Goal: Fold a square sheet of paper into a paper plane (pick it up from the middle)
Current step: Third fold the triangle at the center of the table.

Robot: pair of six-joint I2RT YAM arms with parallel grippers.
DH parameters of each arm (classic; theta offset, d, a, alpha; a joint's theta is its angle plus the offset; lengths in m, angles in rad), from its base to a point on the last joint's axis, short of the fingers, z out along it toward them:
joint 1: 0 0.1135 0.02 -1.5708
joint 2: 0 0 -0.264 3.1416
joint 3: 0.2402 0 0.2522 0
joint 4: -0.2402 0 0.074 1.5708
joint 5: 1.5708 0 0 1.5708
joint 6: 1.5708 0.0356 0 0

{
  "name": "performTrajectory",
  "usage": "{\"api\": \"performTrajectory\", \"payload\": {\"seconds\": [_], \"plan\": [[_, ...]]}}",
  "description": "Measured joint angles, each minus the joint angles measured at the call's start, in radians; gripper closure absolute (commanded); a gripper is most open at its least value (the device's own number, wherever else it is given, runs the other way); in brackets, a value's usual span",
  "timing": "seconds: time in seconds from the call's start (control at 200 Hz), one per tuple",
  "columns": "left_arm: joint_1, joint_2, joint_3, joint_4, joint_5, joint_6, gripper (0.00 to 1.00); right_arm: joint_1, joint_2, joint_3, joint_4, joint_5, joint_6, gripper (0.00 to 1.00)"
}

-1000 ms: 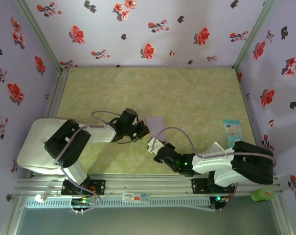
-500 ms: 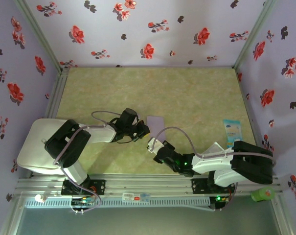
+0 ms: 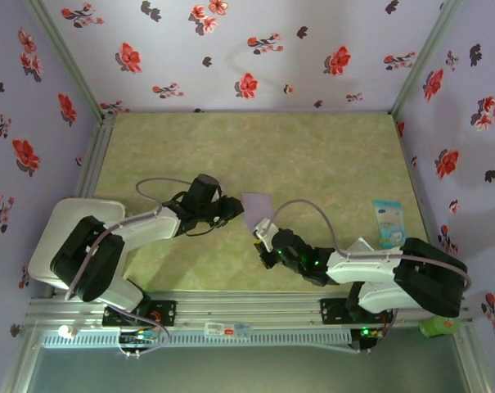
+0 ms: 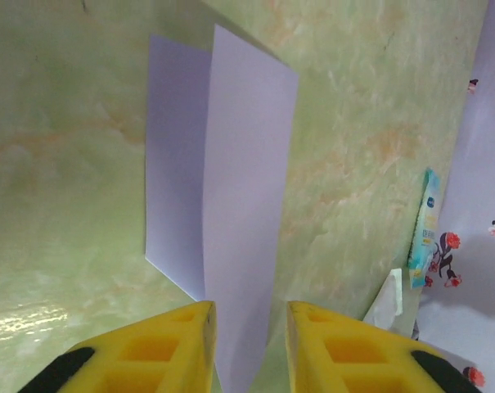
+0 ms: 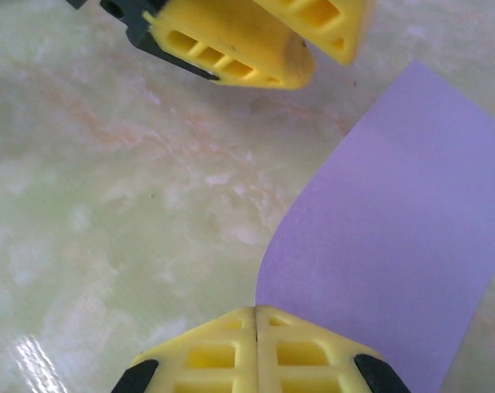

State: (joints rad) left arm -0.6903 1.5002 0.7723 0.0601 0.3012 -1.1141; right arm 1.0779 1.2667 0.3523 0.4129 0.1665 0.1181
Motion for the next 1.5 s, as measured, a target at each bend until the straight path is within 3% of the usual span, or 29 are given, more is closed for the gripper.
{"api": "performTrajectory", "payload": {"seconds": [0.4,0.775,0.835,0.915,1.015,1.27,1.5], "plan": [[0.022,0.121,0.323,-0.199,0.045,0.211,0.73,-0.256,-0.008,0.018,0.005,-0.436,0.315,1.0],[0.022,0.416,0.536,-0.32,0.152,0.332,0.8,-0.325,0.052,0.036,0.054,-0.571,0.43,1.0],[0.022,0.438,0.538,-0.327,0.163,0.336,0.8,-0.326,0.052,0.036,0.054,-0.571,0.433,1.0],[0.022,0.453,0.538,-0.334,0.17,0.338,0.88,-0.326,0.052,0.036,0.054,-0.571,0.433,1.0],[0.021,0.425,0.496,-0.298,0.144,0.33,0.72,-0.326,0.054,0.037,0.048,-0.571,0.431,1.0],[0.034,0.174,0.326,-0.248,0.067,0.249,0.65,-0.327,0.054,0.039,0.031,-0.559,0.406,1.0],[0.033,0.143,0.157,-0.183,0.057,0.156,0.58,-0.327,0.054,0.046,0.032,-0.556,0.397,1.0]]}}
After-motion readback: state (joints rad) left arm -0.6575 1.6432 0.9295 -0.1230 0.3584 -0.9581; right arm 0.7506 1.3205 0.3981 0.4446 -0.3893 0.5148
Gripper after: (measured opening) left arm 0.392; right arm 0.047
